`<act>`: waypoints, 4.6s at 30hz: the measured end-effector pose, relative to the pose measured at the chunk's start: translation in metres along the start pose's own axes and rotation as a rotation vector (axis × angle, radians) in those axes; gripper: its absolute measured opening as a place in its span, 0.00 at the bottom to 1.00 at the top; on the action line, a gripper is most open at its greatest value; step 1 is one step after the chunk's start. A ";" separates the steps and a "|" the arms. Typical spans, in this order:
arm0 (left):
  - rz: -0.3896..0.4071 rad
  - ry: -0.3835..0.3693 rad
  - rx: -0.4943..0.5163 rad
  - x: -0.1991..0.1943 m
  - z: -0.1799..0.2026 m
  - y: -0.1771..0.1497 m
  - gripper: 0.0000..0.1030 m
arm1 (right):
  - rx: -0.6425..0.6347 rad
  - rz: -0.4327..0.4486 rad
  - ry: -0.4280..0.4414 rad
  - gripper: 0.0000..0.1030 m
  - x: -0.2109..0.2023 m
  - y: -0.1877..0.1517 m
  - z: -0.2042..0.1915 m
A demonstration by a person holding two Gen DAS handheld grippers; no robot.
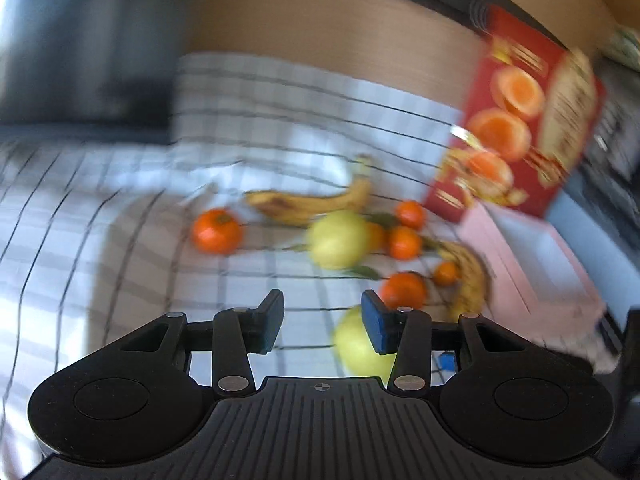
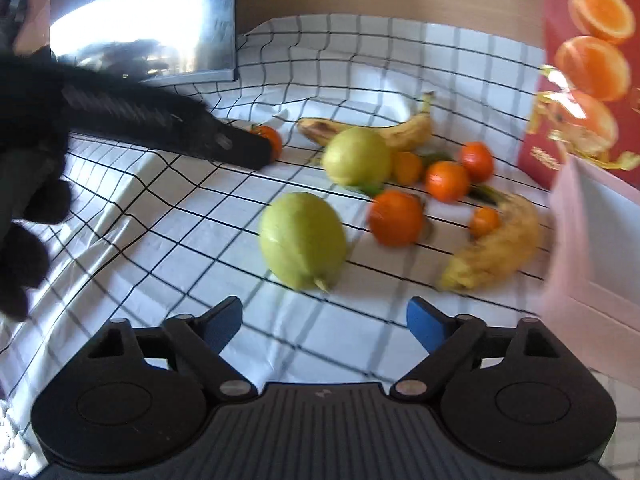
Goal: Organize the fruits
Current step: 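Reach the right gripper to the large green pear and grasp it, then carry the pear toward the pink box with the right gripper while the left gripper grasps a mandarin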
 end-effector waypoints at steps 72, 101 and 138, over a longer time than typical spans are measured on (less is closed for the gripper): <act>-0.029 -0.054 0.324 0.069 0.058 0.047 0.47 | 0.088 -0.026 -0.263 0.57 -0.081 -0.027 0.086; -0.282 -0.189 0.424 0.146 0.154 0.039 0.45 | 0.363 -0.045 -0.374 0.57 -0.140 -0.096 0.135; -0.007 -0.211 0.451 0.078 0.214 0.095 0.47 | 0.342 0.023 -0.376 0.57 -0.170 -0.085 0.169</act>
Point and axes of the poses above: each gripper's, at about its wrist camera, not at the fingertips, and x roughly the way its jaws point, z to its right, y to its top, the point moved 8 cm from there along x, roughly the way its jaws point, and after that the axes turned 4 degrees about -z, right-handed, at the moved point
